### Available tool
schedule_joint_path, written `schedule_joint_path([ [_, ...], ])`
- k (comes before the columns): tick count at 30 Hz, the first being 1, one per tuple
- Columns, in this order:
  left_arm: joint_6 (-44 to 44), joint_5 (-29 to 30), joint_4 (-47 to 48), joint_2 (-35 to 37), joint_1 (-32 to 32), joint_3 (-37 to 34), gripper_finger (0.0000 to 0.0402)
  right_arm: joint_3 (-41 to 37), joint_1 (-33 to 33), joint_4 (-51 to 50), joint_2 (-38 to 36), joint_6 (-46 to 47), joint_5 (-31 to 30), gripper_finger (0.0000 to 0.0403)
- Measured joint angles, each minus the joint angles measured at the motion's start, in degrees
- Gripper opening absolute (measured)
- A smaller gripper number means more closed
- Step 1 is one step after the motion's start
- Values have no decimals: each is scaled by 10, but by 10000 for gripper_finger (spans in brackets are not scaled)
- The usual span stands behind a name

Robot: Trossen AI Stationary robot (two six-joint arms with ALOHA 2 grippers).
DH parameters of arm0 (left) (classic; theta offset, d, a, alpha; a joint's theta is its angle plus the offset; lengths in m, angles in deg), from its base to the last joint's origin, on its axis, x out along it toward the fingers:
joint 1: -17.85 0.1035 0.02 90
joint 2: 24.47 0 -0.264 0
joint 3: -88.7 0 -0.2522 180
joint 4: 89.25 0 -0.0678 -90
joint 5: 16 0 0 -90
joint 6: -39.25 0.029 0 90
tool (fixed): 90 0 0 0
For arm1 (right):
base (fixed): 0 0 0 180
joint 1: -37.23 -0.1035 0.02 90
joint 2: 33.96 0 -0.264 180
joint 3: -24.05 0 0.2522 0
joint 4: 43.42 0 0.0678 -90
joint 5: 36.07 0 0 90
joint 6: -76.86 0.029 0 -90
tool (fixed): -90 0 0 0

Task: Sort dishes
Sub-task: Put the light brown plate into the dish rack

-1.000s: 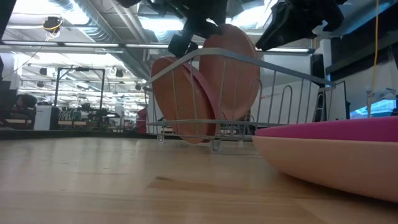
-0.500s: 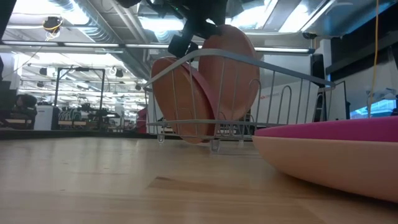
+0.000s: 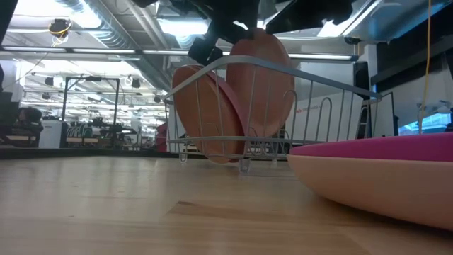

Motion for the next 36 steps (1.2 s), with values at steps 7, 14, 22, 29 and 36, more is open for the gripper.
schedule_joint_path([
  [7,2,2,0,-1,-12,0,43,0,18,-1,0,-14,-1,159],
  [14,-4,2,0,-1,-25,-1,43,0,26,-2,0,-14,9,159],
  [22,-15,2,0,-1,-42,-1,43,0,25,-8,0,-2,36,159],
  [29,-19,1,-1,-1,-57,-1,43,0,25,-16,-1,7,48,159],
  [36,-24,0,-1,-1,-47,-1,43,0,25,-16,-1,7,47,159],
])
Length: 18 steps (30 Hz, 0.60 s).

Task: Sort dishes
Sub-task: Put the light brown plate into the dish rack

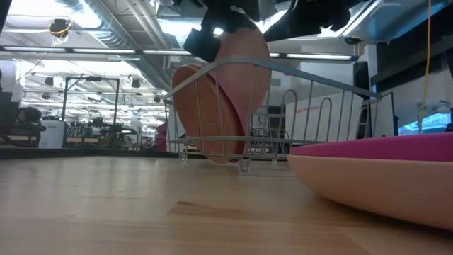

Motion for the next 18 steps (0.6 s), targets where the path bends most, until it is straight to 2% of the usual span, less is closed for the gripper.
schedule_joint_path([
  [5,0,-3,-1,0,10,1,40,0,0,-14,-6,-4,-20,159],
  [11,0,-23,-2,0,18,1,4,0,0,-46,-36,-7,-46,159],
  [18,5,-43,-12,0,28,1,7,0,0,-74,-66,-6,-48,159],
])
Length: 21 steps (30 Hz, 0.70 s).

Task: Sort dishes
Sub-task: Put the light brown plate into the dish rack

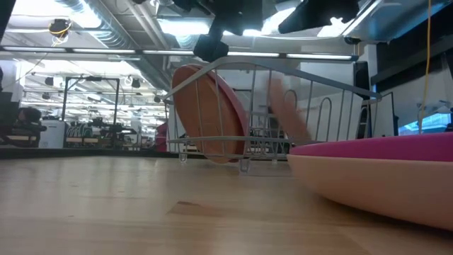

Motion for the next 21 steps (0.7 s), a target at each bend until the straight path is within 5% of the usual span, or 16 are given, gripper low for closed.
schedule_joint_path([
  [4,75,-51,-1,0,9,0,7,0,0,-49,-23,0,-27,159],
  [13,327,-332,-35,1,64,0,36,0,0,-146,-133,10,-33,159],
  [21,538,-428,-40,9,115,0,110,0,0,-204,-271,67,0,159],
])
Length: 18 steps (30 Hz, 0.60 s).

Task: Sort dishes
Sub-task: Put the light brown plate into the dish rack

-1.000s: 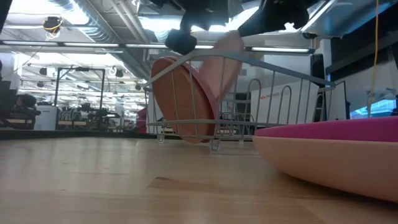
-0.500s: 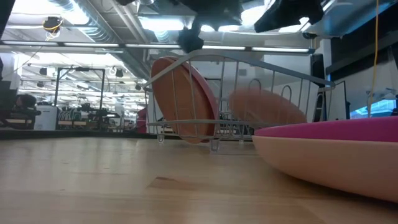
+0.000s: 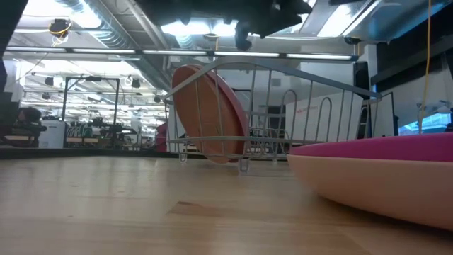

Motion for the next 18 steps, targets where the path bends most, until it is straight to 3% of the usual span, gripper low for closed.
schedule_joint_path([
  [5,98,-2,25,17,30,0,126,0,0,-26,-62,35,46,159],
  [12,75,-2,151,18,46,0,127,0,0,-82,-88,46,54,159],
  [18,77,-2,169,50,23,-1,127,0,0,-61,-70,46,58,159],
])
